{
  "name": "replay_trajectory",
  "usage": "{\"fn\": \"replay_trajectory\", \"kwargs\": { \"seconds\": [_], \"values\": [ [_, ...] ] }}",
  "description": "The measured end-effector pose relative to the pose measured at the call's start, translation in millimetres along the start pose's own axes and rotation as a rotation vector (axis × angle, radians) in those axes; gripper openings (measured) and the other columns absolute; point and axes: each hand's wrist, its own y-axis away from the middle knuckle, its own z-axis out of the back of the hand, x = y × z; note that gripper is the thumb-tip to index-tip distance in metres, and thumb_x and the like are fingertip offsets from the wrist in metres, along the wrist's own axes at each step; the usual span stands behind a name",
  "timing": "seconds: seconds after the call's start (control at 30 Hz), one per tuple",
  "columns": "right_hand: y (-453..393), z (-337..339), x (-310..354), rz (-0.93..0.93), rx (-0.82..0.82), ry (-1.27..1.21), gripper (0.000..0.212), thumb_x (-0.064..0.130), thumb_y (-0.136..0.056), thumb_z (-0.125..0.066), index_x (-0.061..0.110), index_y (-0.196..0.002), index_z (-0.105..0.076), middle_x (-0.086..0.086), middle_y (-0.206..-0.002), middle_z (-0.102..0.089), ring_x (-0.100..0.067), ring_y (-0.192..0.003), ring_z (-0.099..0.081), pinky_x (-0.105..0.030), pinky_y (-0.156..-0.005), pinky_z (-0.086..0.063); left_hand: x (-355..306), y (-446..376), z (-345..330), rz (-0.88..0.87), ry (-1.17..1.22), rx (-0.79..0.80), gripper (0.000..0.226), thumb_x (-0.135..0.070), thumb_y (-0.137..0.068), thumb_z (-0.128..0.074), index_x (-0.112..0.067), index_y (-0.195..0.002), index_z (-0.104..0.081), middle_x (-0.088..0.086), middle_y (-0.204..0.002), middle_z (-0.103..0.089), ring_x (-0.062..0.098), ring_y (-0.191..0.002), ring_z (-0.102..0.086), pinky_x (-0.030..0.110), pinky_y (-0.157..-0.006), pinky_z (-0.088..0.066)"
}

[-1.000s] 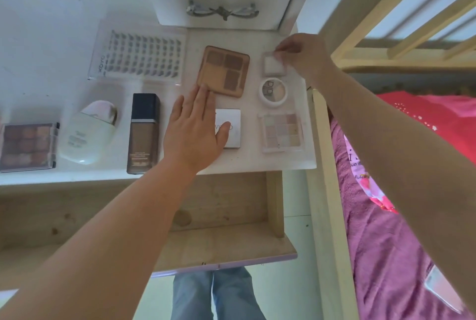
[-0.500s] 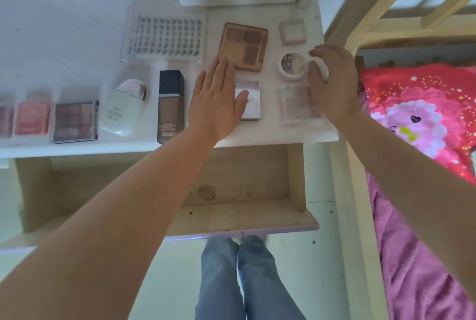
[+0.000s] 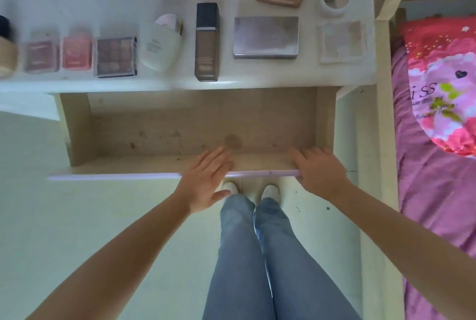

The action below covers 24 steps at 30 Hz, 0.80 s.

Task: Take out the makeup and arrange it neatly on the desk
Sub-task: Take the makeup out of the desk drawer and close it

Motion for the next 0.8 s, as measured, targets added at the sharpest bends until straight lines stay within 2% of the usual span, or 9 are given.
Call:
{"fn": "replay_trajectory", "kwargs": {
  "seconds": [0.07,0.13,0.23,0.37,0.47,0.53,0.6,0.7,0.8],
  "values": [
    [-3,1,3,-0.045,0.073,0.069,0.041,0.029,-0.06,-0.082,0.011,-0.093,-0.064,-0.007,-0.075,-0.065,-0.021,-0.067,-0.062,-0.027,-0.059,-0.053,3,10,-5,0.172,0.08,-0.054,0.047,-0.004,-0.052,-0.082,-0.009,-0.091,-0.054,0.017,-0.095,-0.07,0.032,-0.098,-0.06,0.037,-0.076,-0.054],
    [0,2,4,0.017,-0.006,0.058,0.037,0.02,-0.034,-0.09,0.011,-0.055,-0.061,-0.003,-0.046,-0.053,-0.018,-0.038,-0.05,-0.015,-0.036,-0.036,7,10,-3,0.205,0.171,-0.167,0.05,0.008,-0.047,-0.081,-0.011,-0.081,-0.05,0.013,-0.079,-0.067,0.024,-0.086,-0.051,0.03,-0.062,-0.053],
    [8,7,1,0.028,-0.173,0.031,0.039,0.013,-0.029,-0.091,0.011,-0.044,-0.056,-0.002,-0.036,-0.045,-0.016,-0.03,-0.034,-0.009,-0.041,-0.016,13,11,5,0.135,0.129,-0.341,0.031,-0.002,-0.064,-0.068,-0.013,-0.084,-0.046,0.014,-0.091,-0.067,0.025,-0.096,-0.046,0.038,-0.075,-0.052],
    [10,32,0,0.075,-0.43,0.022,0.035,0.015,-0.039,-0.091,0.006,-0.05,-0.059,-0.006,-0.043,-0.052,-0.02,-0.037,-0.047,-0.017,-0.051,-0.029,26,11,23,0.082,0.02,-0.47,0.018,-0.025,-0.08,-0.056,-0.014,-0.092,-0.048,0.009,-0.118,-0.046,0.03,-0.112,-0.043,0.043,-0.1,-0.033],
    [5,38,1,0.065,-0.546,0.072,0.041,0.018,-0.038,-0.092,0.004,-0.068,-0.067,-0.011,-0.065,-0.066,-0.024,-0.065,-0.056,-0.026,-0.062,-0.042,32,5,28,0.09,-0.056,-0.468,0.034,-0.041,-0.093,-0.041,-0.012,-0.107,-0.049,0.013,-0.126,-0.04,0.03,-0.126,-0.036,0.041,-0.109,-0.019],
    [3,30,-2,0.058,-0.554,0.08,0.056,0.021,-0.041,-0.09,0.006,-0.088,-0.064,-0.017,-0.089,-0.07,-0.025,-0.092,-0.049,-0.034,-0.082,-0.038,32,4,28,0.12,-0.064,-0.408,0.053,-0.05,-0.096,-0.024,-0.008,-0.12,-0.044,0.014,-0.131,-0.036,0.021,-0.143,-0.014,0.037,-0.115,-0.012],
    [3,26,-5,0.081,-0.54,0.084,0.063,0.024,-0.046,-0.088,0.009,-0.099,-0.057,-0.02,-0.102,-0.068,-0.028,-0.103,-0.046,-0.04,-0.093,-0.04,31,4,27,0.179,-0.023,-0.404,0.062,-0.053,-0.095,-0.019,-0.004,-0.127,-0.038,0.015,-0.135,-0.033,0.012,-0.145,0.003,0.032,-0.117,-0.006],
    [0,29,-10,0.206,-0.568,0.024,0.031,0.021,-0.057,-0.084,0.003,-0.076,-0.068,-0.014,-0.075,-0.069,-0.027,-0.072,-0.061,-0.025,-0.068,-0.049,32,4,25,0.201,0.049,-0.47,0.054,-0.051,-0.095,-0.026,-0.007,-0.12,-0.043,0.013,-0.133,-0.035,0.009,-0.145,0.0,0.033,-0.118,-0.007],
    [-10,38,-17,0.314,-0.518,-0.028,0.02,0.016,-0.067,-0.079,0.003,-0.061,-0.064,-0.007,-0.056,-0.058,-0.018,-0.047,-0.054,-0.012,-0.057,-0.031,40,-4,25,0.122,0.063,-0.511,0.033,-0.046,-0.095,-0.032,-0.017,-0.091,-0.048,0.01,-0.128,-0.04,0.021,-0.139,-0.023,0.047,-0.112,-0.02]
  ]
}}
